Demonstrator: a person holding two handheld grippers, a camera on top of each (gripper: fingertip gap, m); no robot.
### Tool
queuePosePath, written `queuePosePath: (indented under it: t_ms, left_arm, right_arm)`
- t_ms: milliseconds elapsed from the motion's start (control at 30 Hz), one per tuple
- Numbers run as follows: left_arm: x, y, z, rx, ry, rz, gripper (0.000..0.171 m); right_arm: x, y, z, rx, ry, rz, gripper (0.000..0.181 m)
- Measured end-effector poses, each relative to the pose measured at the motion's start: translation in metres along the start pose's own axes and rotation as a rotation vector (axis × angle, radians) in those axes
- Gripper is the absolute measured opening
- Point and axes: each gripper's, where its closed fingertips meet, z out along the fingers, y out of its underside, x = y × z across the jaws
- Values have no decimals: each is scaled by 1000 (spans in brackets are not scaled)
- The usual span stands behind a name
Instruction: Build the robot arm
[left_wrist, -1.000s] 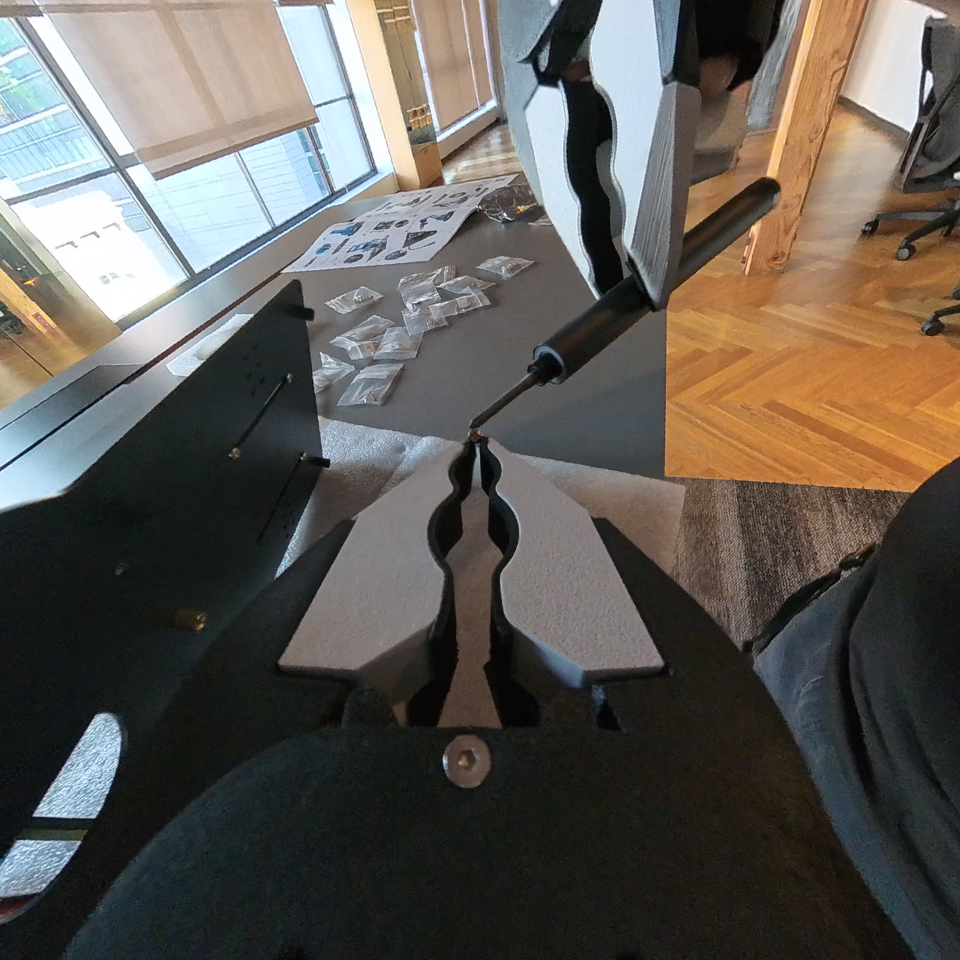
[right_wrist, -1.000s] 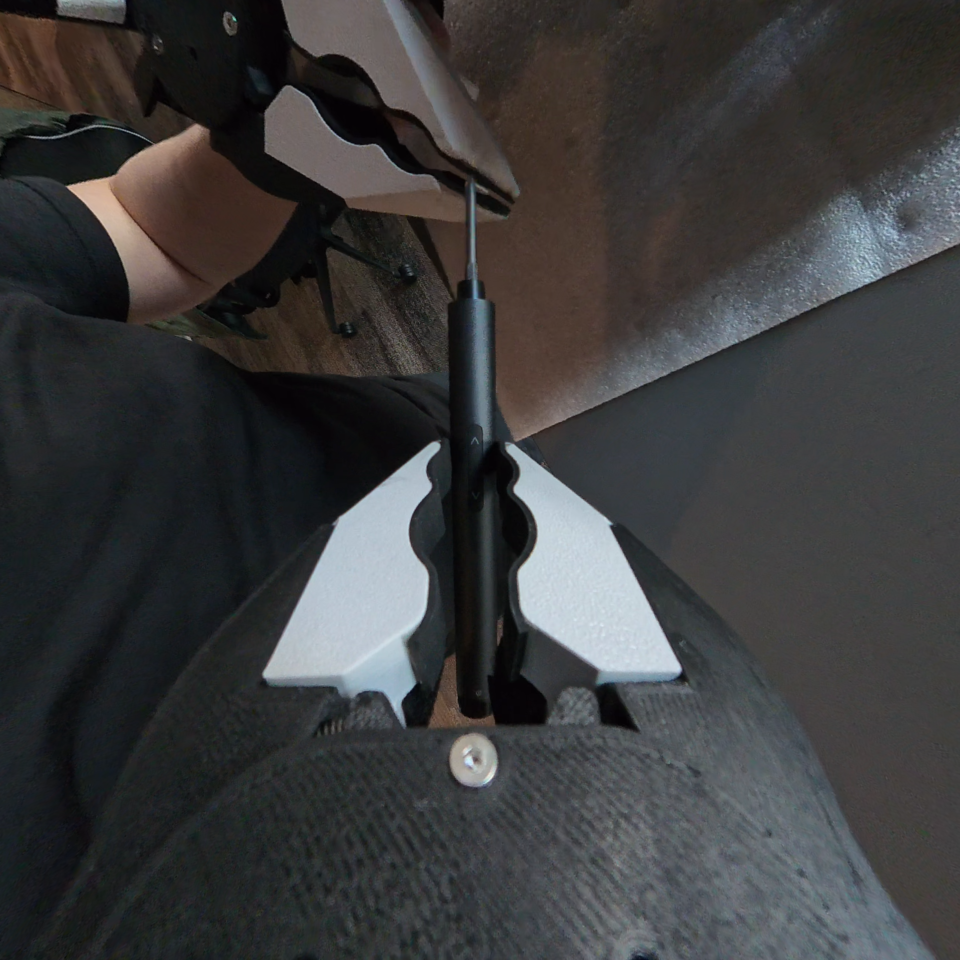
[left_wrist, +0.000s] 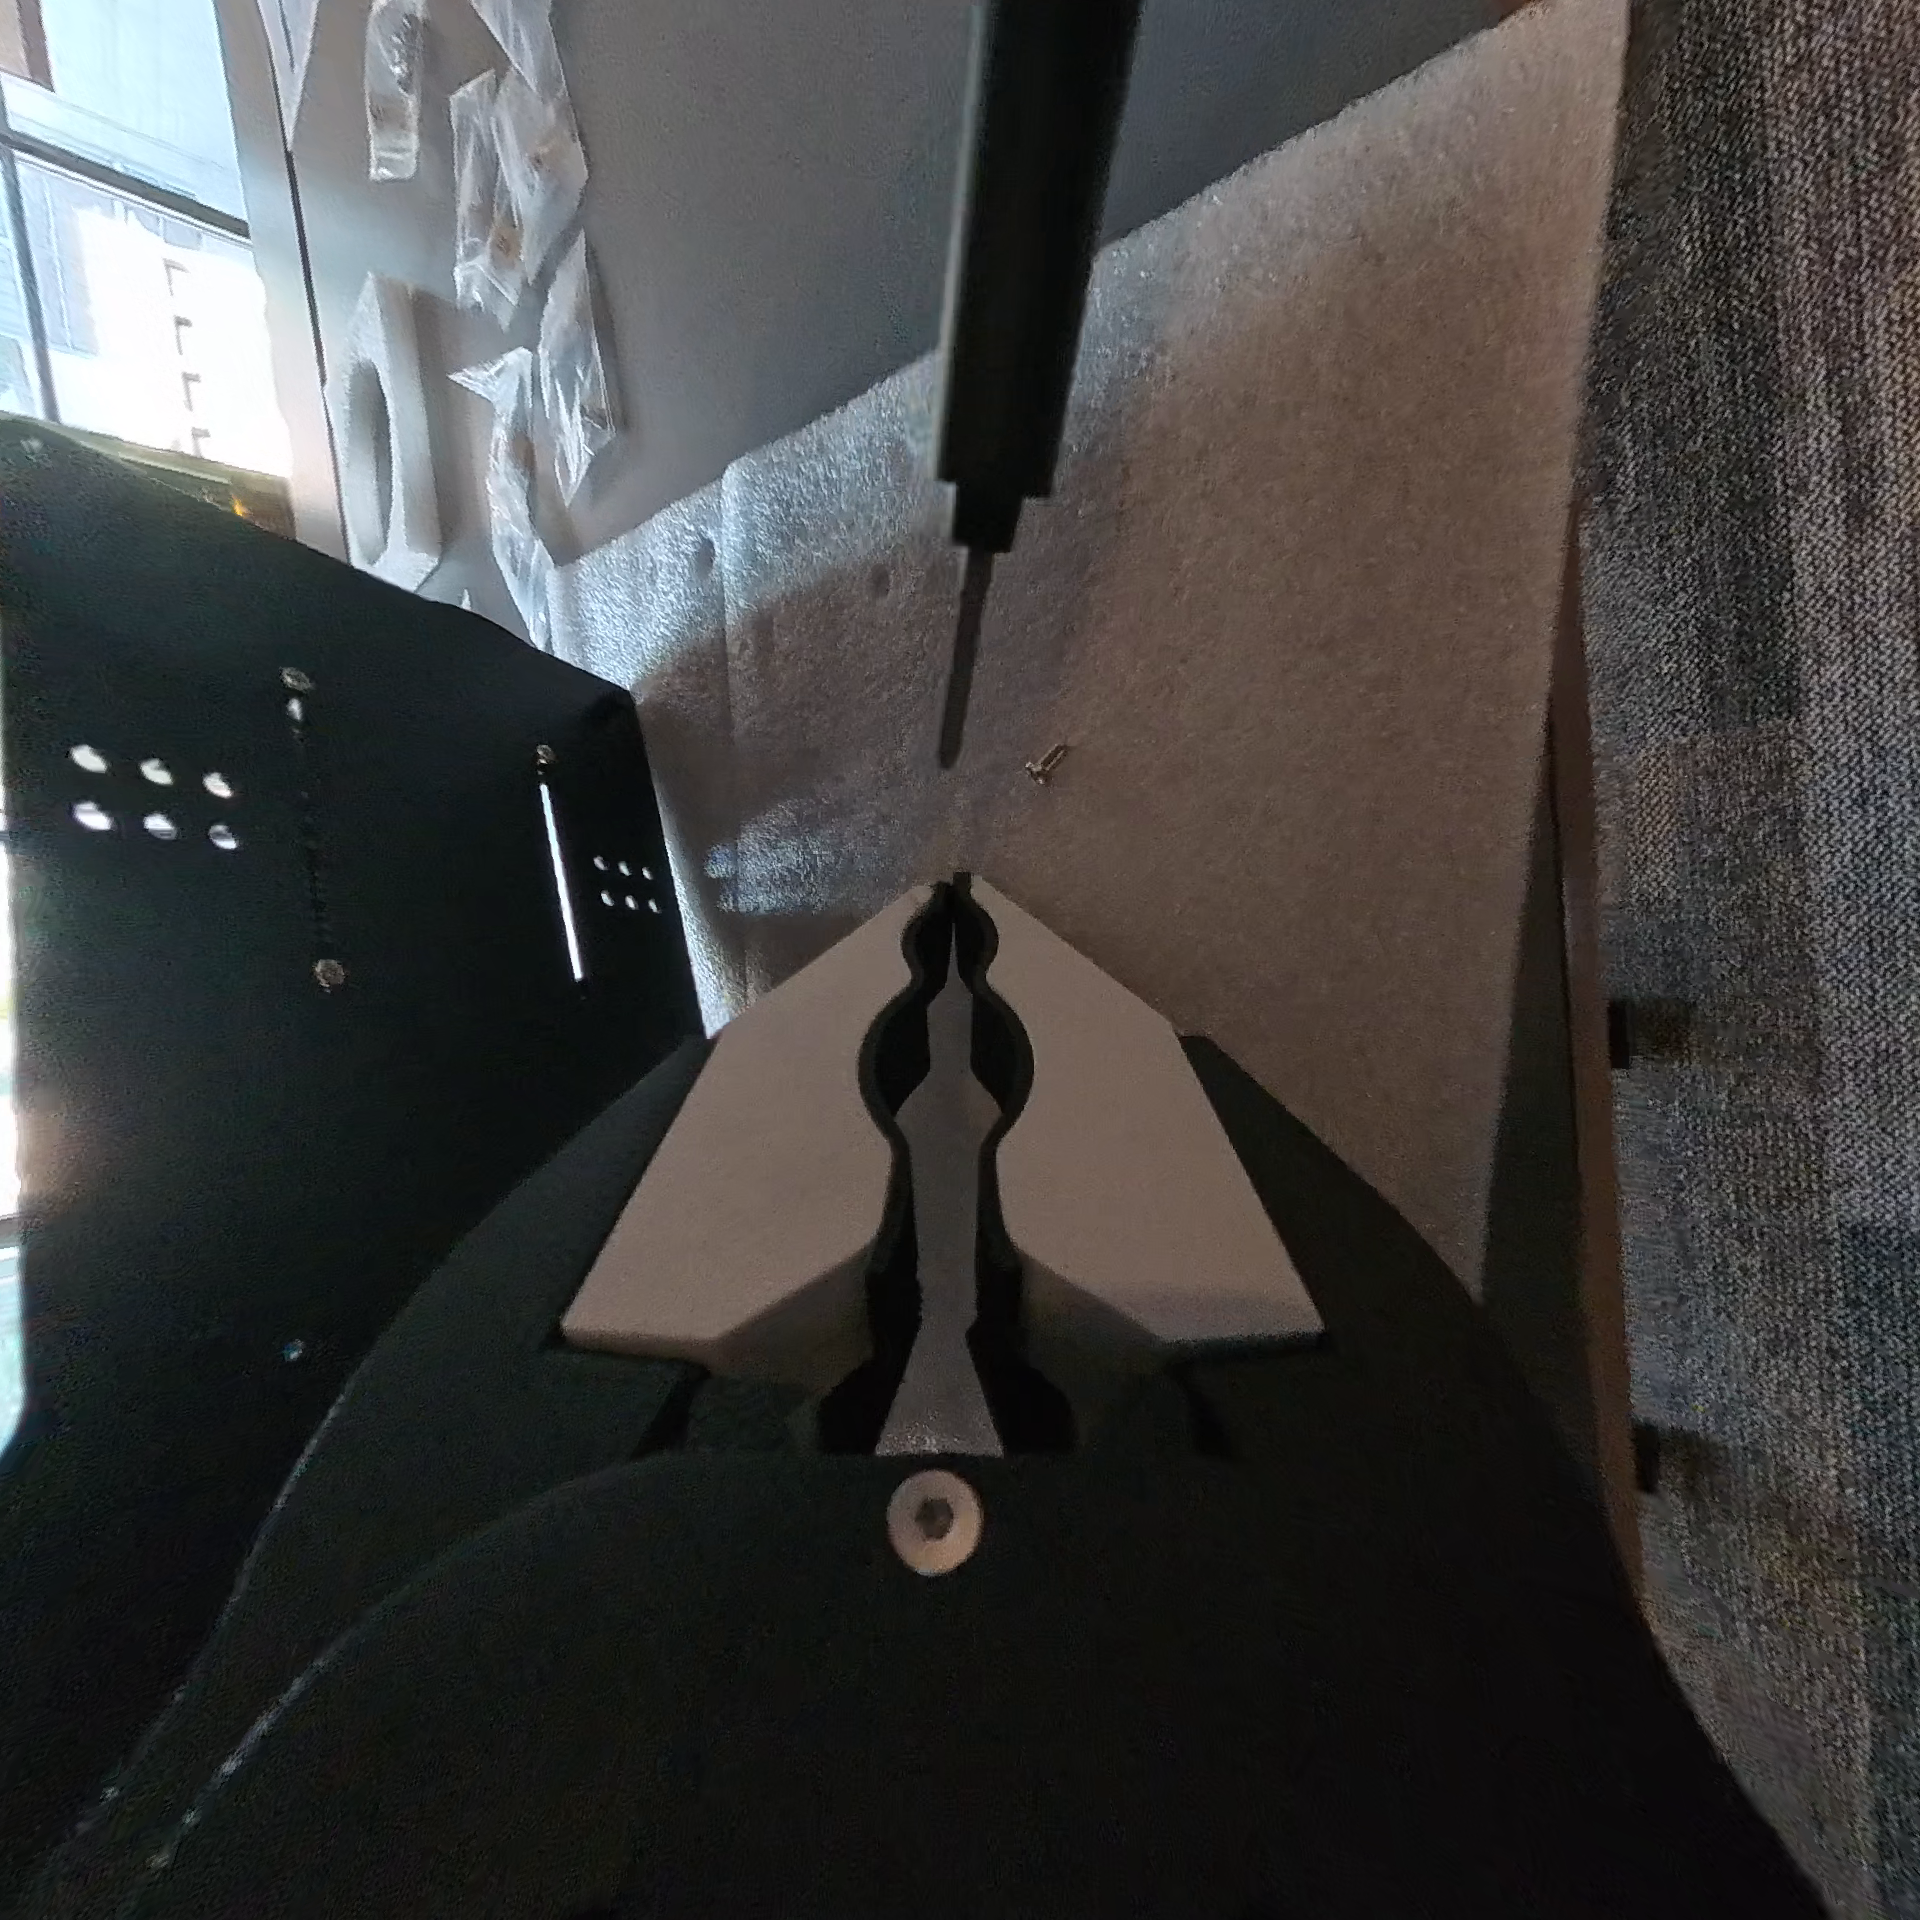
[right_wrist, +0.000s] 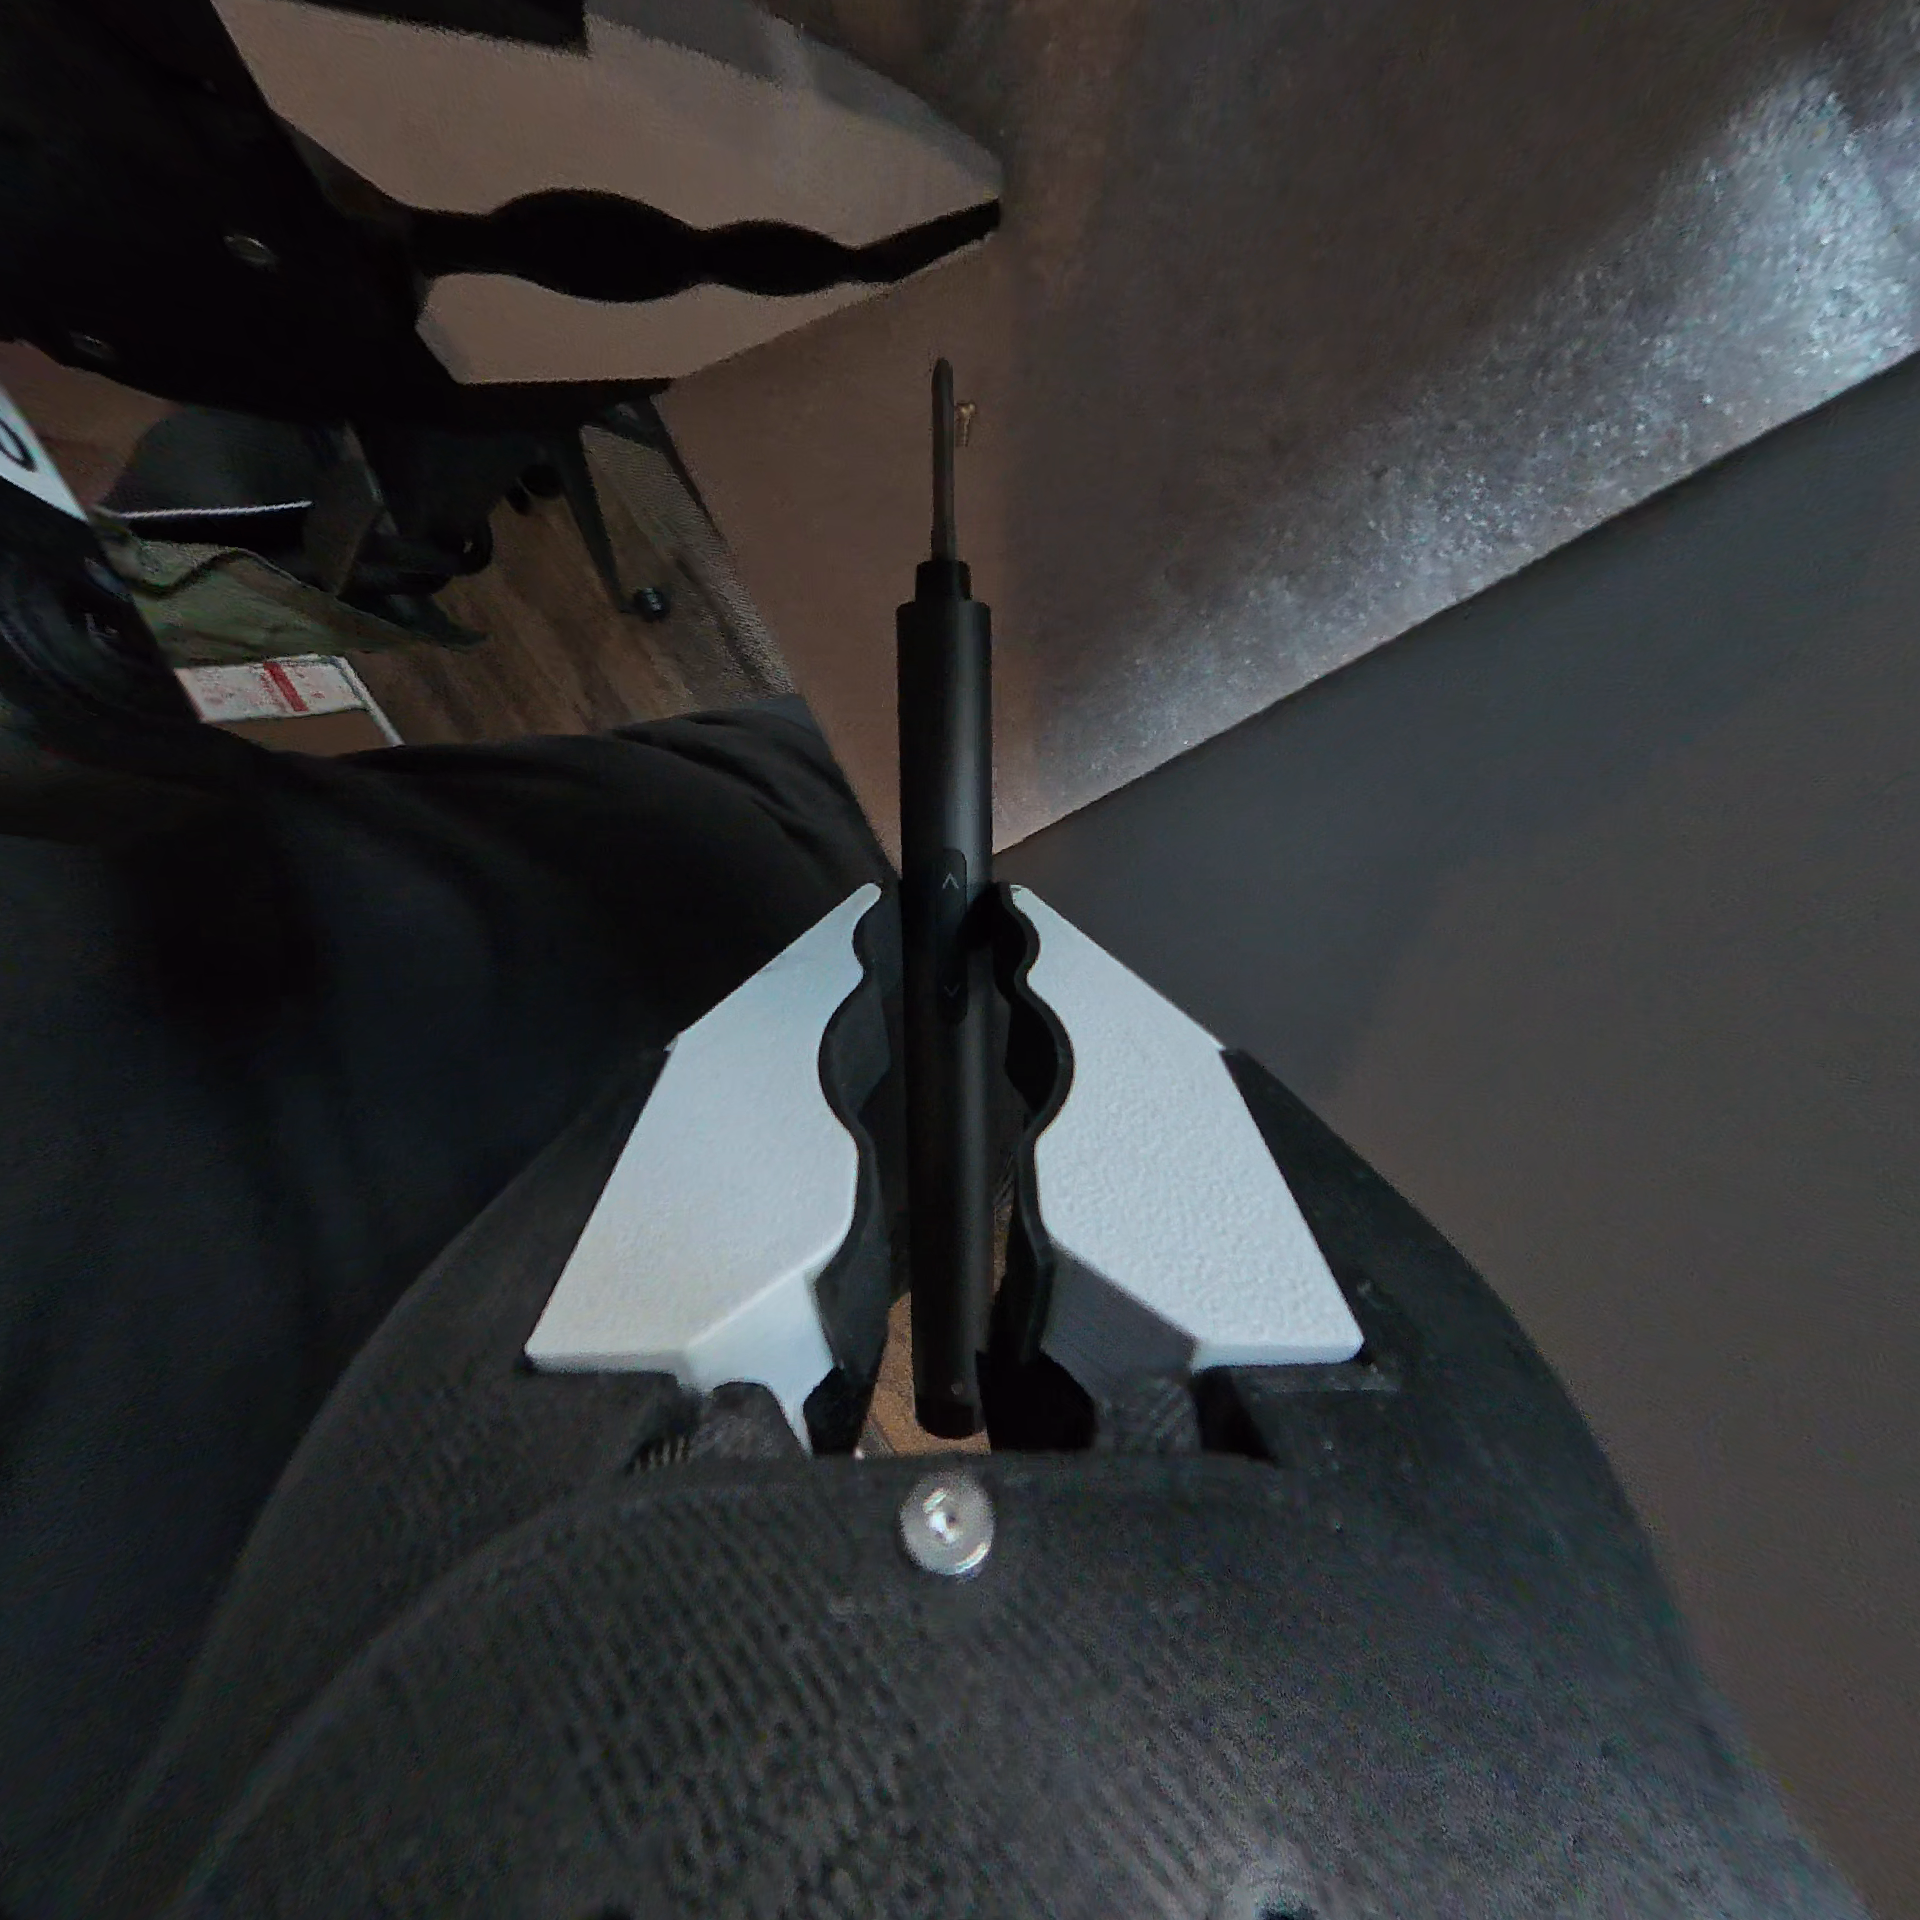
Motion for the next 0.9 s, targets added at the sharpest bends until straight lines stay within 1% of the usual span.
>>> queuePosePath:
  t_ms: [67, 133, 167, 267, 333, 400, 500, 533, 633, 700, 800, 900]
  left_arm:
    - [1, -1, -3, 13, 31, -47, 0]
    - [6, -5, -7, 55, 97, -107, 0]
    - [8, -9, -8, 82, 141, -145, 0]
    - [2, -24, -17, 191, 234, -265, 0]
    - [-1, -35, -25, 270, 277, -239, 4]
    - [5, -41, -28, 300, 347, -152, 8]
    - [12, -39, -23, 239, 432, 1, 14]
    - [14, -38, -22, 210, 463, 45, 14]
    - [16, -33, -17, 130, 544, 155, 11]
    - [15, -31, -11, 89, 580, 193, 10]
    - [23, -28, -7, 21, 685, 191, 8]
    - [23, -27, -7, -34, 726, 190, 7]
  right_arm:
    - [-2, 6, 4, -4, -16, 12, 16]
    - [-3, 13, 8, -21, -15, 9, 16]
    - [-2, 15, 10, -22, -8, 8, 13]
    - [0, 18, 12, -1, -17, 20, 13]
    - [1, 19, 9, 26, -30, 35, 13]
    - [4, 22, 4, 54, -34, 50, 13]
    - [8, 28, -3, 92, -44, 71, 13]
    - [8, 30, -5, 105, -47, 73, 16]
    - [7, 35, -10, 141, -56, 70, 16]
    - [5, 38, -13, 168, -70, 66, 16]
    - [5, 41, -18, 210, -82, 69, 17]
    - [7, 45, -23, 252, -92, 68, 17]
